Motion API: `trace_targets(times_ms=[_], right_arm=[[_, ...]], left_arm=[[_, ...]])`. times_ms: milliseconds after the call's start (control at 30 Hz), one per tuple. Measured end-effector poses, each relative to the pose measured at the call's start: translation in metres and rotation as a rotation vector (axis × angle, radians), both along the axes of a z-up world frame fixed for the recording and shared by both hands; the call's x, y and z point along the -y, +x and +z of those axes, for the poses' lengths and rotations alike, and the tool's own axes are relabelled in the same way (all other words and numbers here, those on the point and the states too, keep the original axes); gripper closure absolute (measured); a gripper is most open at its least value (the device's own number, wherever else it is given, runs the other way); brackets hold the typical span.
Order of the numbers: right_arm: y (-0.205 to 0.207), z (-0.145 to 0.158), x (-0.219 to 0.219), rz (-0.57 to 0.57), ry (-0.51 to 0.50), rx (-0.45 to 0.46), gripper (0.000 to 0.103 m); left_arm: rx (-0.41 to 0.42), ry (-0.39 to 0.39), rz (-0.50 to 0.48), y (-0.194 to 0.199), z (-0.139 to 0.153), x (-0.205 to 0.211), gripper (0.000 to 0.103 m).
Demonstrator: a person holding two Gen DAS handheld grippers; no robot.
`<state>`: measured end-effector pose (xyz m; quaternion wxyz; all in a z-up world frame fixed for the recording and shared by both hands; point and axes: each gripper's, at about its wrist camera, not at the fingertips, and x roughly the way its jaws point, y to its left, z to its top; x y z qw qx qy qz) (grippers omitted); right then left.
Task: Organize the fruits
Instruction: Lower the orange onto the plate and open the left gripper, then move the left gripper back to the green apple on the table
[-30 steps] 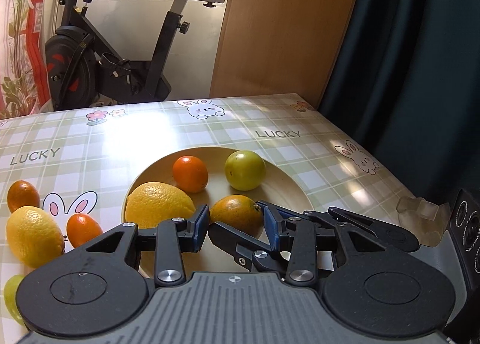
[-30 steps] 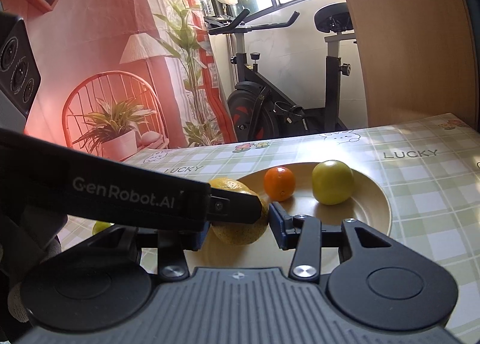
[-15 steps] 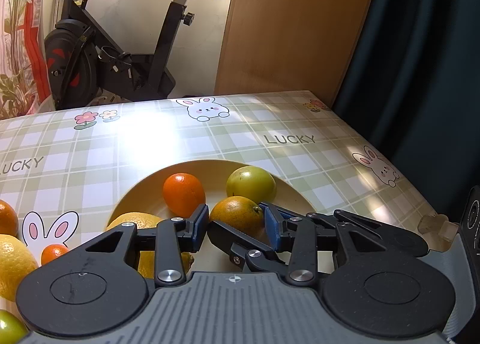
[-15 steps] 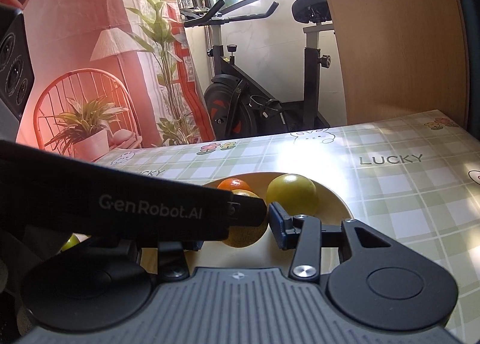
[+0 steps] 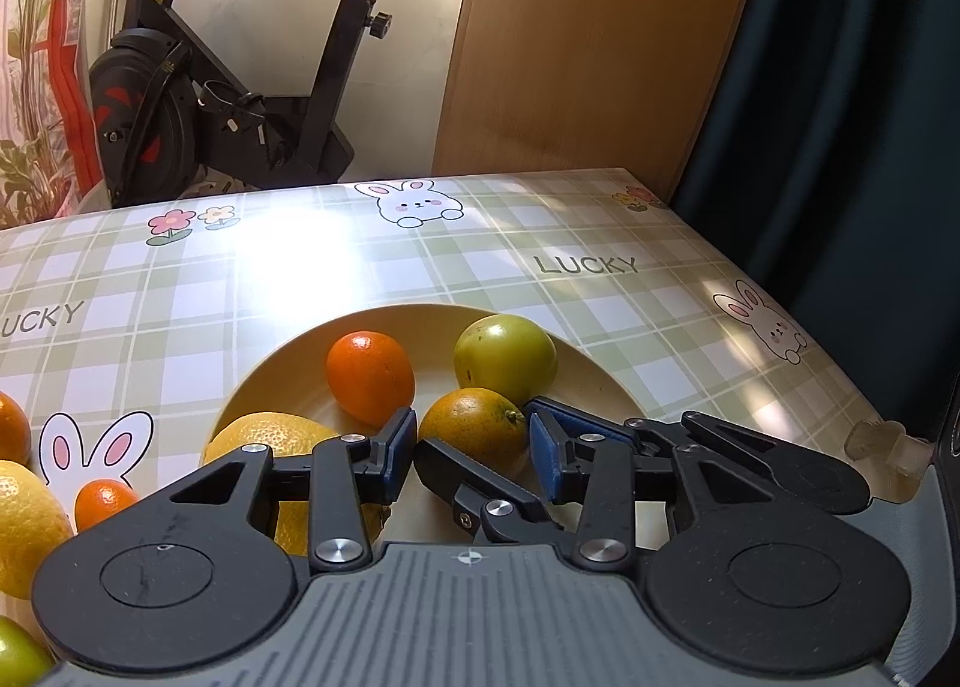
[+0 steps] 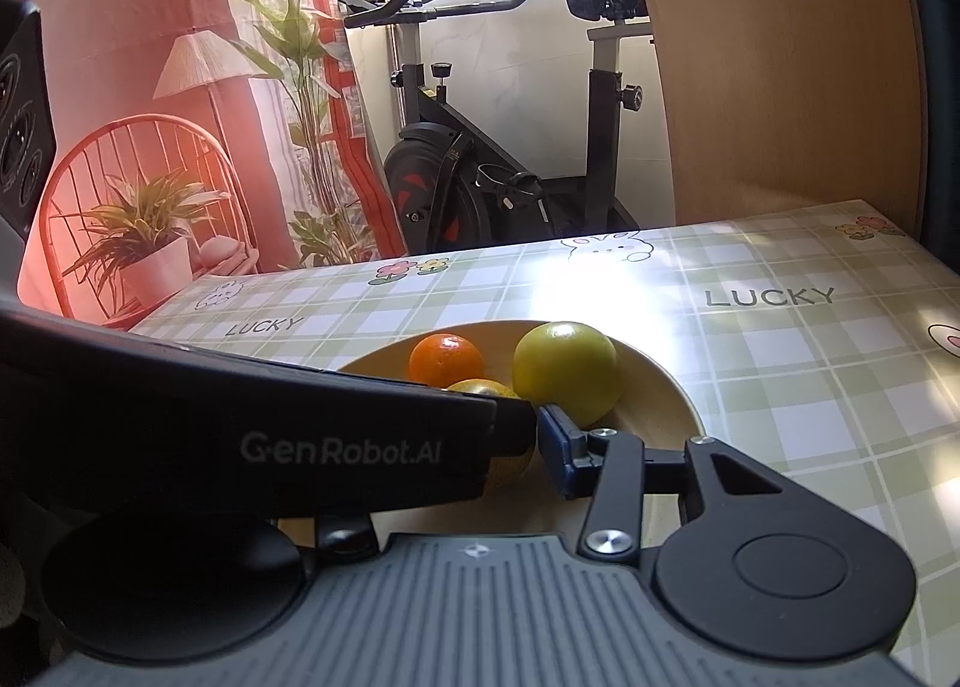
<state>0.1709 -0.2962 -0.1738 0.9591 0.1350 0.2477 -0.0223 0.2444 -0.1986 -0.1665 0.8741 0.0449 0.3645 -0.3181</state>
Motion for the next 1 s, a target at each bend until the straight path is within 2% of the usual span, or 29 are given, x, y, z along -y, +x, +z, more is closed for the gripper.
trace_targets(times_ms=[33,100,367,633,1000], right_arm=[[-0.001,0.000,-0.001,-0.002,-0.006,0.003,0.055],[-0.003,0.001,-0.004,-0.005,-0.015,0.012,0.047],[-0.013,0.002,-0.008,-0.008,-0.036,0.065,0.046],[-0.023,0.003,-0.014,0.029,-0.047,0.109,0.045],[-0.022,0.004,-0.011,0.039,-0.046,0.113,0.045]], left_arm=[[0.001,-0.004,0.001,-0.001,0.001,-0.001,0.059],[0.001,-0.019,0.003,-0.002,0.005,-0.006,0.059],[0.047,-0.111,0.014,-0.012,0.030,-0.042,0.059],[0.037,-0.153,0.132,-0.016,0.040,-0.104,0.059],[0.007,-0.147,0.274,-0.018,0.038,-0.175,0.059]])
